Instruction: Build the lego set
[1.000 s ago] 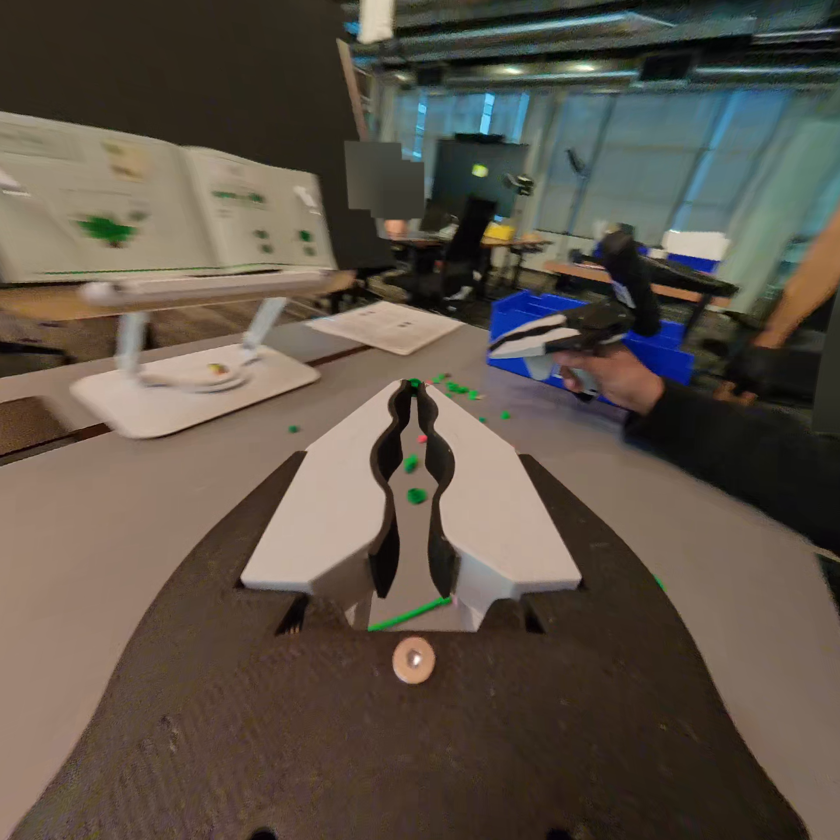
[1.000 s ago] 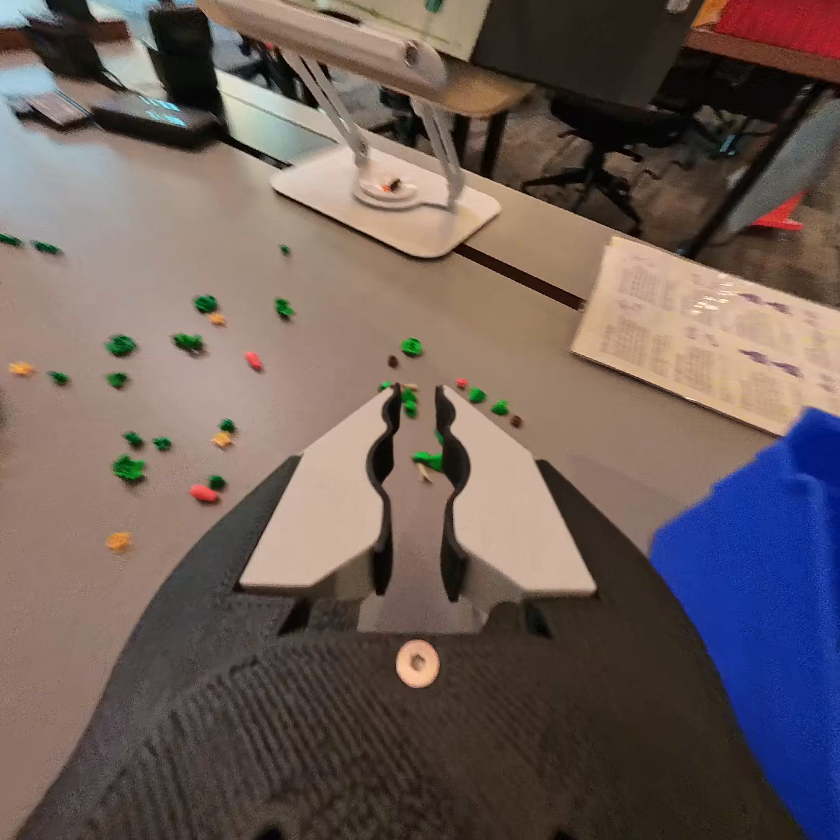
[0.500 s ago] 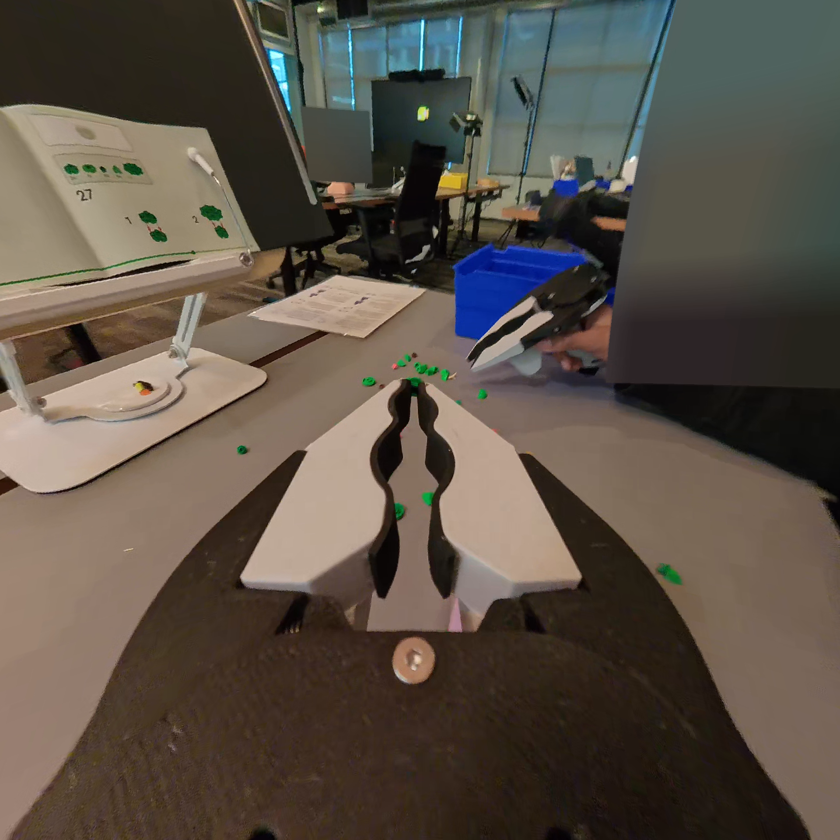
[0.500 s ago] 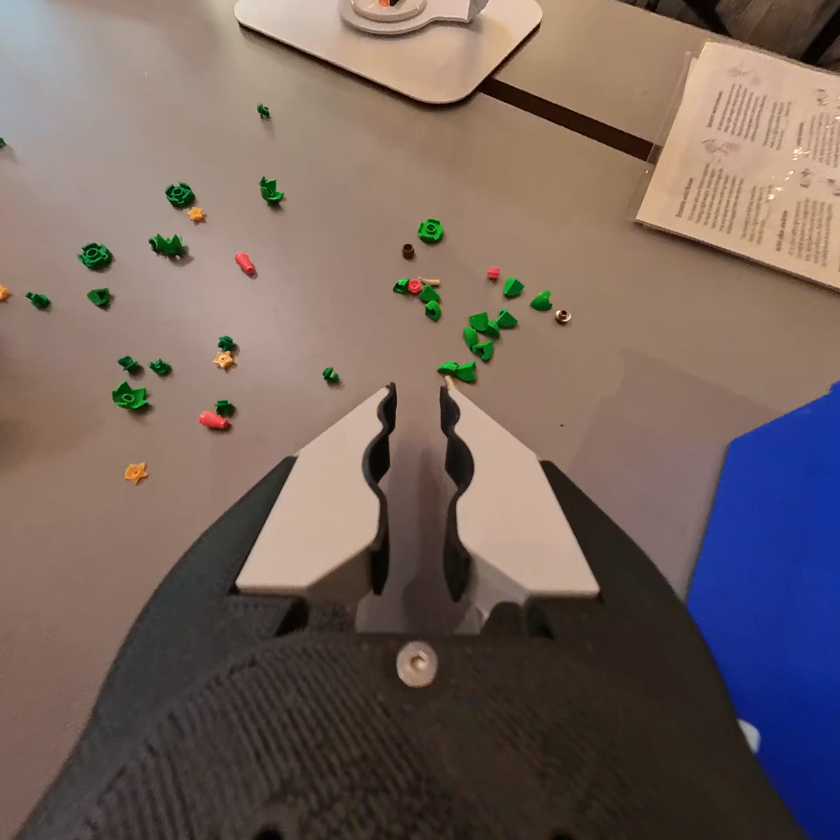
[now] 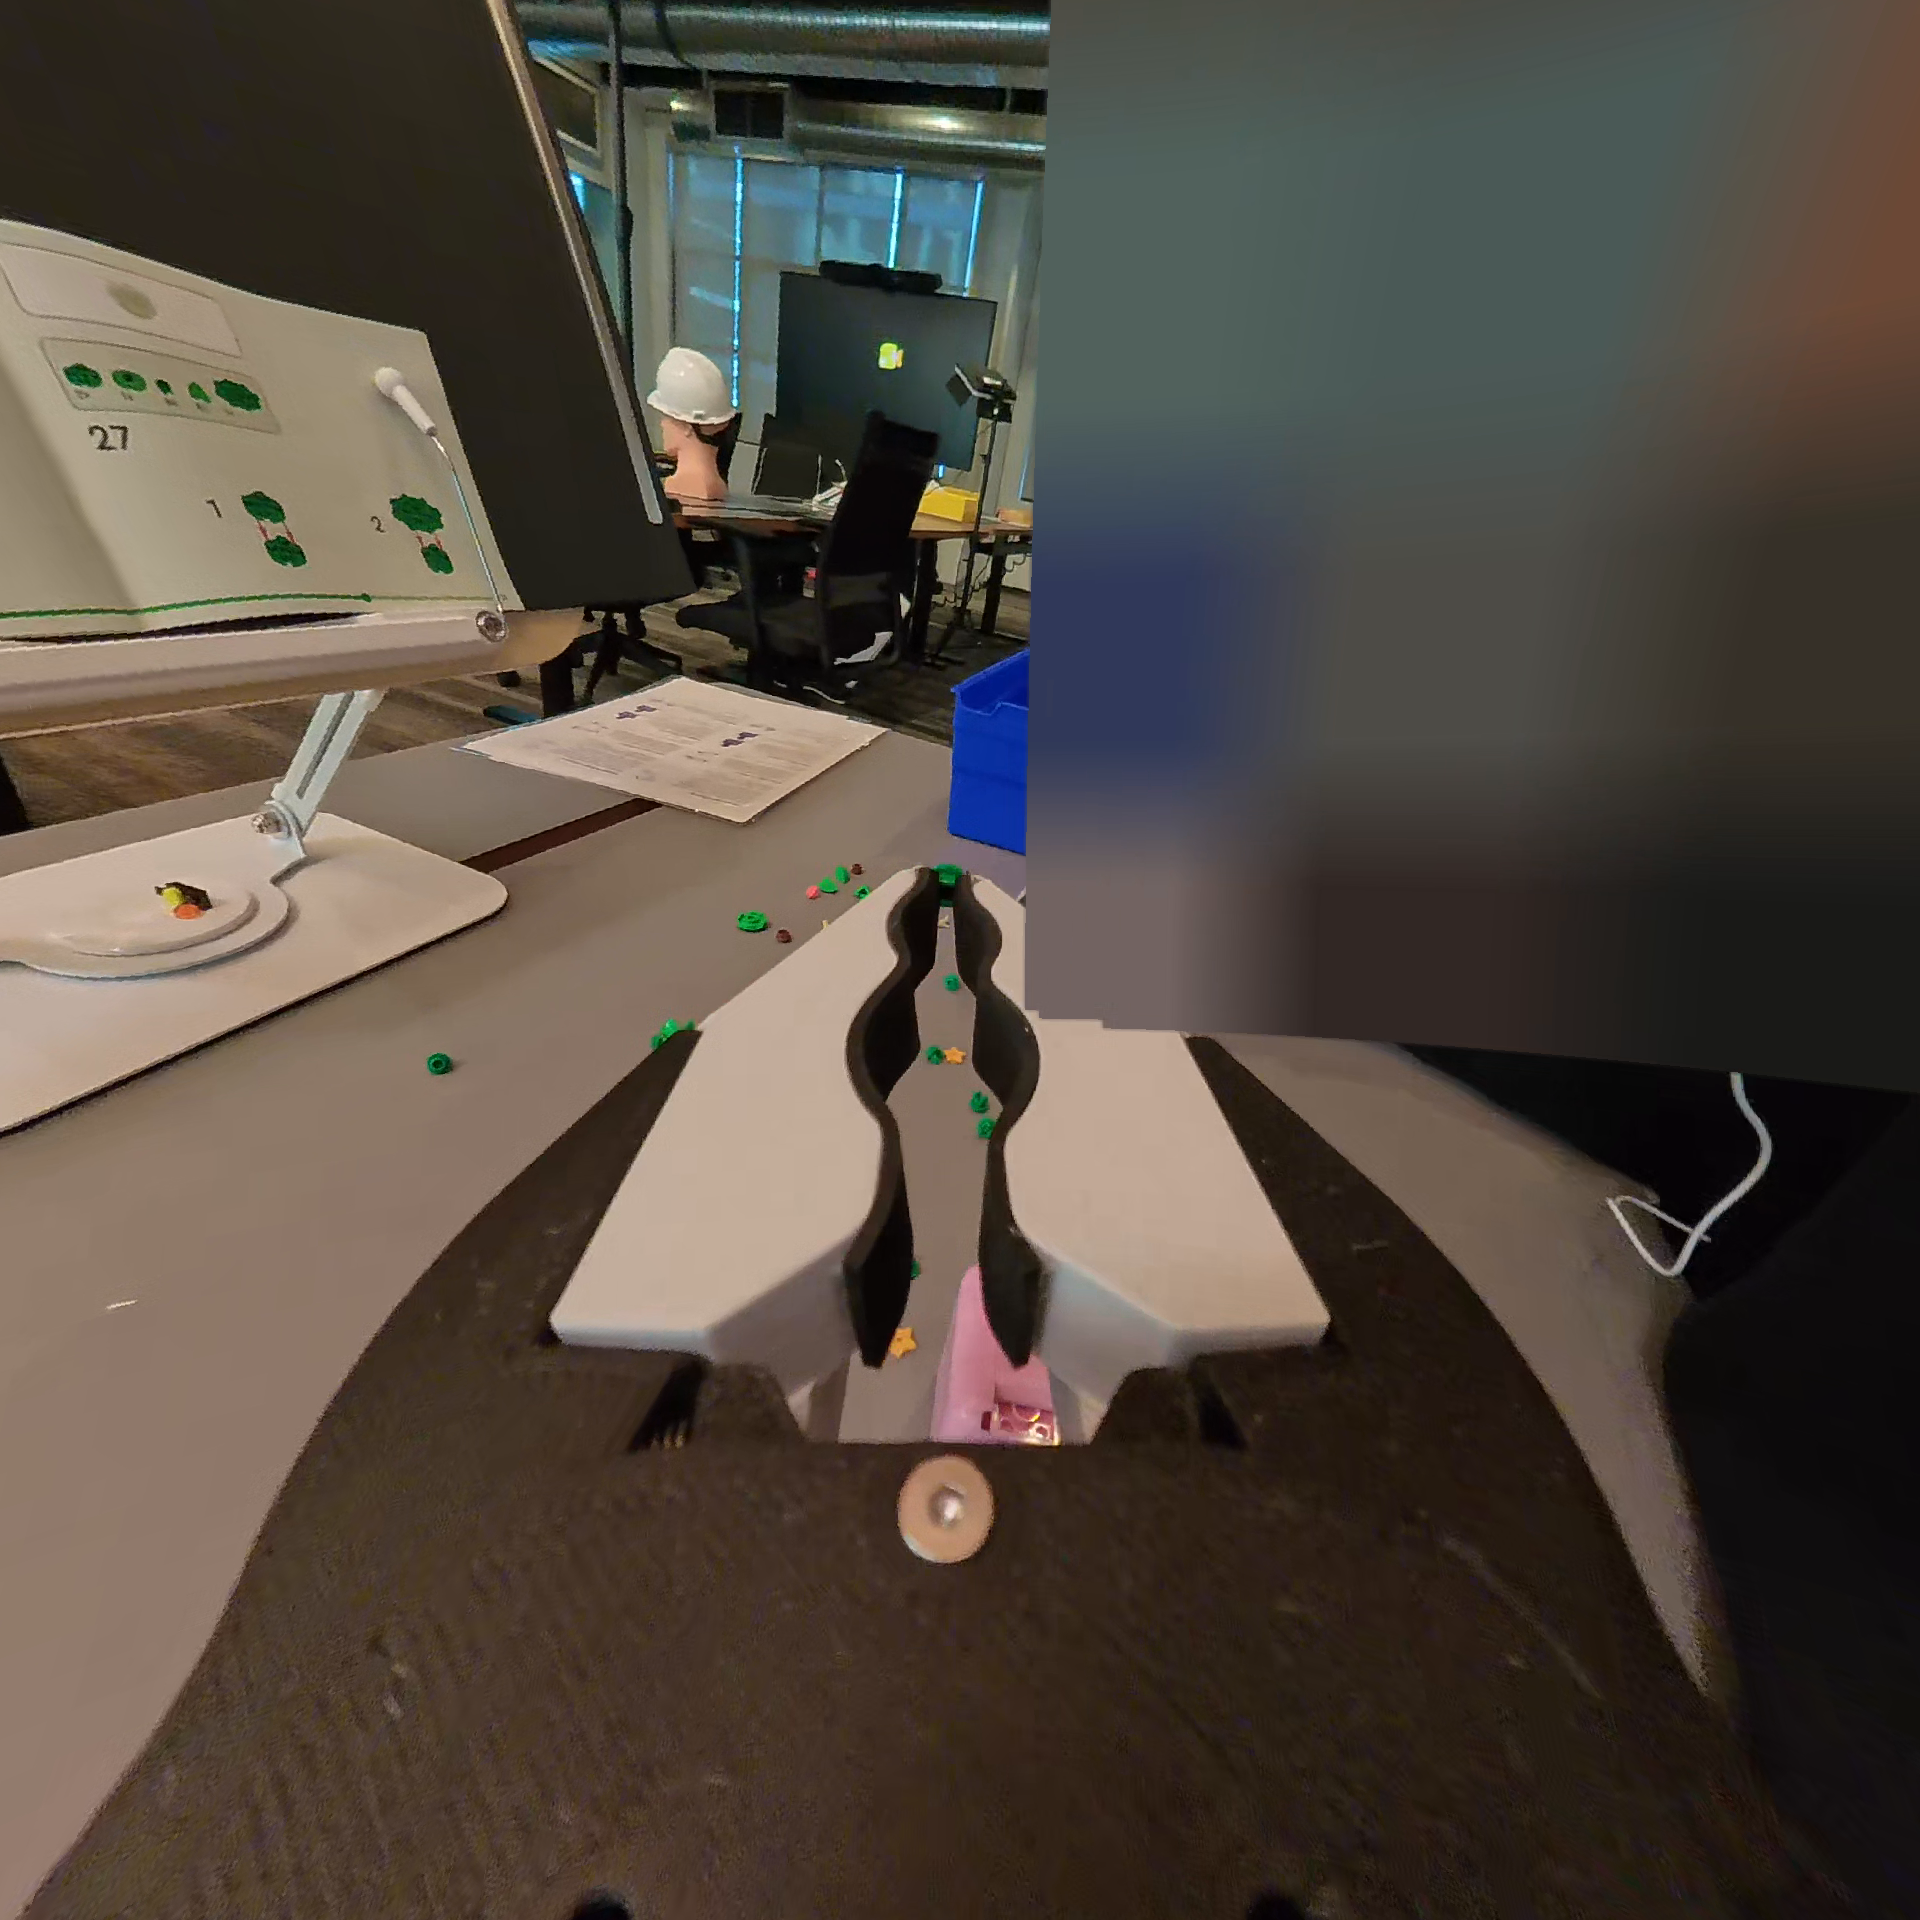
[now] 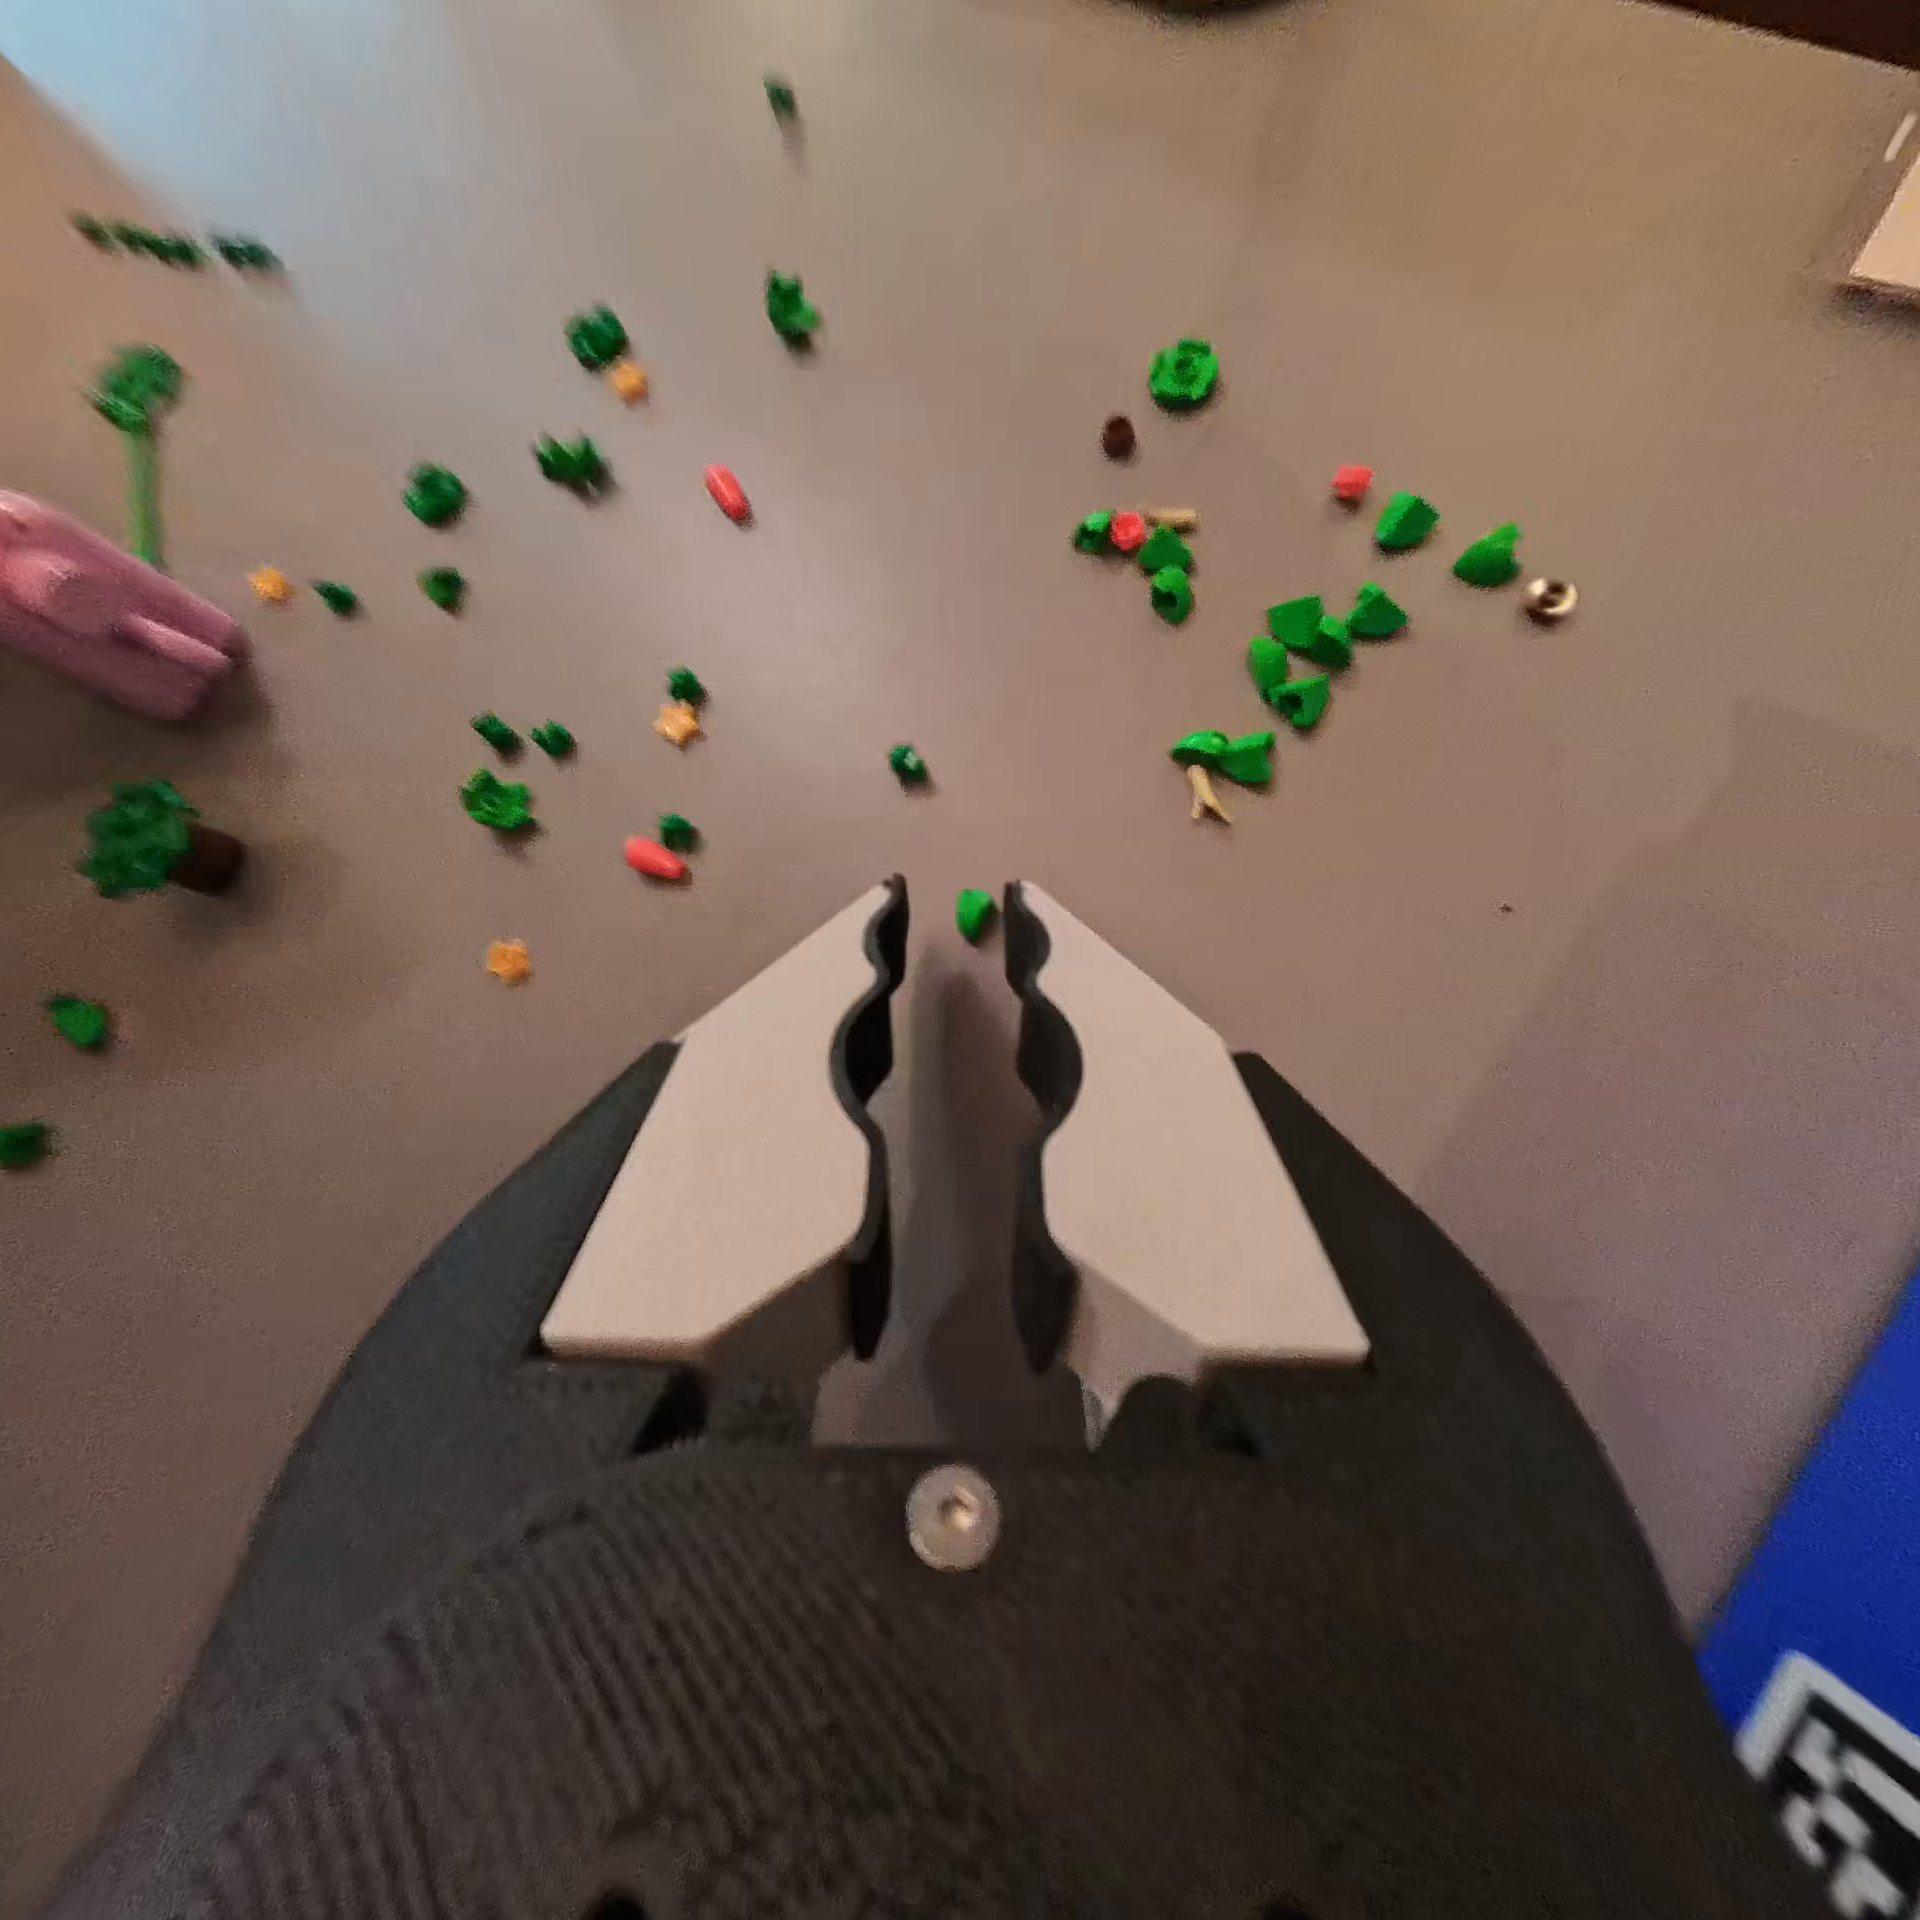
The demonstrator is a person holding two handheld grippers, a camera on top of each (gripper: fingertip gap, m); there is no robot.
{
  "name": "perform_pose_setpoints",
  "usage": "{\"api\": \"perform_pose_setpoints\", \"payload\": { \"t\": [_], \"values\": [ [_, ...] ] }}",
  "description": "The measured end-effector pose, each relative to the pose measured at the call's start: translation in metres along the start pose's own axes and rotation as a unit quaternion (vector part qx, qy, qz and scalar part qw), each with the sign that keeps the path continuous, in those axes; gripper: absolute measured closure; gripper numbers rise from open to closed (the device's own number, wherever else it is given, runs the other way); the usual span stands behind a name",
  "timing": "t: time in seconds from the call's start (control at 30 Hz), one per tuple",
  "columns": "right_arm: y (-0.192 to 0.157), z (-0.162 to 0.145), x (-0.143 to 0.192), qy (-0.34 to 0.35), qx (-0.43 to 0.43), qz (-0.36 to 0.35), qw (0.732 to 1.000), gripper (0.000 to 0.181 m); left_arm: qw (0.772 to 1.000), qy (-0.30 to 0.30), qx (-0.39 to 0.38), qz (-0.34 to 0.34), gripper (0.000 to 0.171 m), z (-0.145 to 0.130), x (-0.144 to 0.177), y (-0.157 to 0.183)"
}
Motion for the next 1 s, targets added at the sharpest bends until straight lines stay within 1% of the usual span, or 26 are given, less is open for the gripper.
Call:
{"api": "perform_pose_setpoints", "payload": {
  "t": [0.07, 0.1, 0.23, 0.33, 0.4, 0.43, 0.5, 0.57, 0.67, 0.73, 0.8, 0.87, 0.93, 1.0],
  "values": [
    [0.0, -0.003, -0.003, -0.036, 0.02, -0.019, 0.999, 0.167, 1.0, -0.007, -0.006, 0.005, 0.171, -0.002, -0.002, 0.0],
    [-0.001, -0.003, -0.005, -0.04, 0.024, -0.022, 0.999, 0.168, 1.0, -0.011, -0.007, 0.006, 0.171, -0.003, -0.003, -0.001],
    [-0.004, -0.001, -0.009, -0.022, 0.021, -0.006, 1.0, 0.169, 1.0, -0.028, -0.008, 0.009, 0.171, -0.009, -0.007, -0.003],
    [-0.004, -0.001, -0.012, -0.021, 0.026, -0.016, 0.999, 0.176, 0.999, -0.032, -0.004, 0.009, 0.171, -0.012, -0.008, -0.005],
    [-0.005, 0.0, -0.011, -0.027, 0.031, -0.02, 0.999, 0.176, 0.999, -0.031, -0.003, 0.009, 0.171, -0.012, -0.008, -0.005],
    [-0.006, 0.001, -0.012, -0.032, 0.04, -0.027, 0.998, 0.176, 0.999, -0.03, -0.004, 0.009, 0.171, -0.011, -0.008, -0.005],
    [-0.009, 0.005, -0.012, -0.049, 0.083, -0.066, 0.993, 0.176, 1.0, -0.029, -0.006, 0.008, 0.171, -0.011, -0.008, -0.004],
    [-0.015, 0.01, -0.014, -0.069, 0.146, -0.125, 0.979, 0.176, 1.0, -0.028, -0.009, 0.008, 0.171, -0.01, -0.008, -0.002],
    [-0.025, 0.014, -0.02, -0.124, 0.229, -0.2, 0.944, 0.176, 0.999, -0.027, -0.015, 0.01, 0.171, -0.01, -0.008, -0.001],
    [-0.032, 0.015, -0.025, -0.162, 0.27, -0.22, 0.924, 0.176, 0.999, -0.026, -0.019, 0.012, 0.171, -0.01, -0.007, 0.0],
    [-0.037, 0.016, -0.025, -0.173, 0.29, -0.221, 0.915, 0.176, 0.999, -0.026, -0.023, 0.013, 0.171, -0.009, -0.007, 0.0],
    [-0.043, 0.018, -0.024, -0.165, 0.284, -0.191, 0.925, 0.175, 0.999, -0.026, -0.026, 0.015, 0.171, -0.009, -0.007, 0.001],
    [-0.048, 0.021, -0.019, -0.13, 0.255, -0.136, 0.949, 0.168, 0.999, -0.026, -0.029, 0.016, 0.171, -0.01, -0.008, 0.001],
    [-0.049, 0.024, -0.012, -0.094, 0.224, -0.101, 0.965, 0.167, 0.999, -0.028, -0.03, 0.017, 0.171, -0.01, -0.008, 0.001]
  ]
}}
Point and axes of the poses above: each gripper's, where its closed fingertips meet, x back along the fingers, z out of its top, y = z × x across the jaws, the point moved 10 cm from there along x, back along the fingers, and after that the axes turned 15 degrees about x, right-handed, at the moved point
